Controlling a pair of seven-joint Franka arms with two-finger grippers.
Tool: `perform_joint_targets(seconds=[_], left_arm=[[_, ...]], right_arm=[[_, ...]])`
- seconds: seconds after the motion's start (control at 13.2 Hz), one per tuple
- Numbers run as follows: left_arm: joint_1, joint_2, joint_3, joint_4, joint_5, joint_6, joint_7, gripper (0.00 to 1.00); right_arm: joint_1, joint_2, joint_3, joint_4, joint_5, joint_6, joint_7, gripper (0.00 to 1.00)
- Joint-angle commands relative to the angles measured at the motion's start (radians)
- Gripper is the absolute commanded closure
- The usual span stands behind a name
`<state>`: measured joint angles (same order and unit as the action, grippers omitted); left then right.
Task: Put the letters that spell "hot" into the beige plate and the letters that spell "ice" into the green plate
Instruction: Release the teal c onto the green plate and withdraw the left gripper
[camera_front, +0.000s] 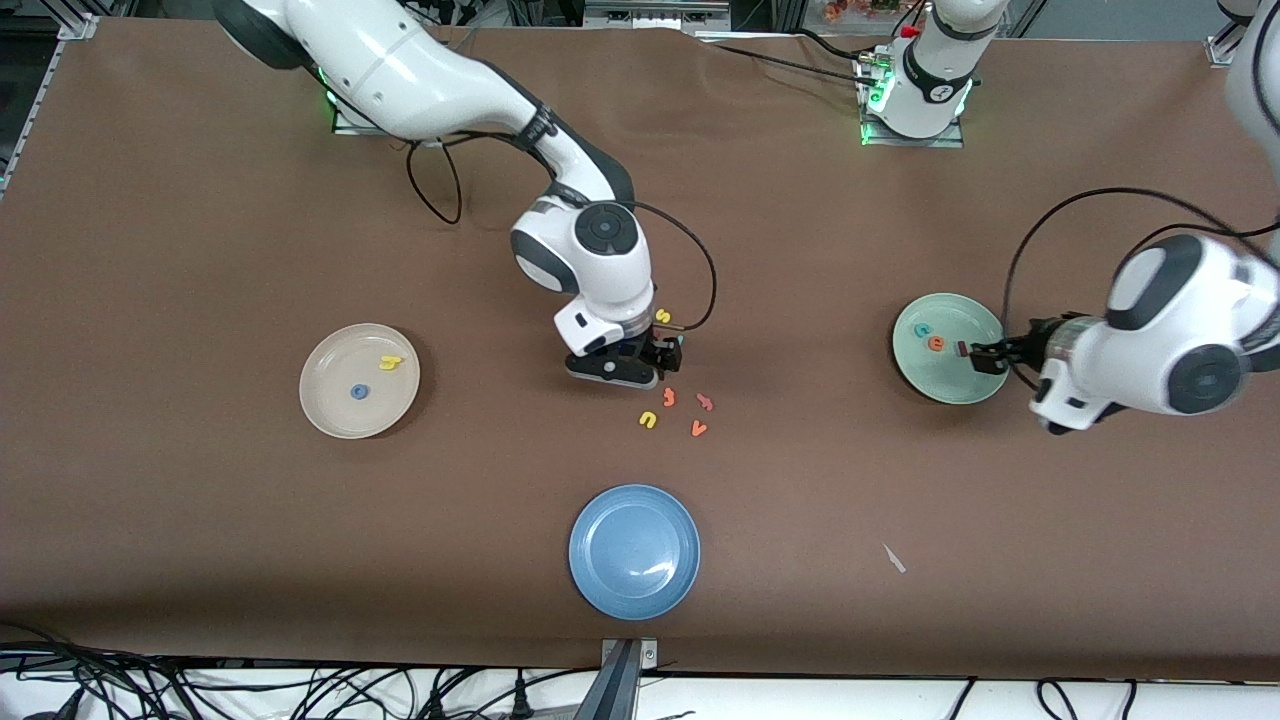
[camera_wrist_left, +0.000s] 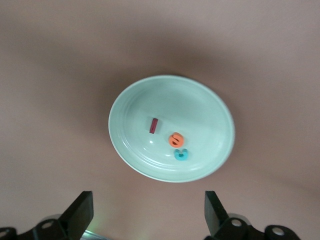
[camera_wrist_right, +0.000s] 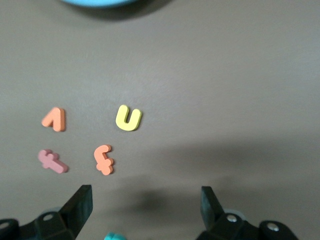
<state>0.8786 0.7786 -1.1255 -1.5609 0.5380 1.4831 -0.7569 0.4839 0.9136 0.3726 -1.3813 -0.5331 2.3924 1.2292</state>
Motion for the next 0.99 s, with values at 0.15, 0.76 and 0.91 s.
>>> perform_joint_targets(seconds=[0.15,0.76,0.91], left_arm=[[-0.004,-0.002,0.009,0.226,0.028,-0.024,0.199,0.1],[-0.006,-0.068,0.001,0.229,0.275,-0.041,0.441,0.0],[-0.015,-0.087,-0.002,0.236,0.263,-0.041,0.439,0.0]], right_arm=[[0.051,0.048,0.009,0.08,-0.031,0.004,0.0,0.06],[0.078,0.128,-0.01,0.212,-0.07,0.048,-0.071,0.12],[0.079,0.149,-0.03,0.246,-0.07,0.05,-0.134,0.13]])
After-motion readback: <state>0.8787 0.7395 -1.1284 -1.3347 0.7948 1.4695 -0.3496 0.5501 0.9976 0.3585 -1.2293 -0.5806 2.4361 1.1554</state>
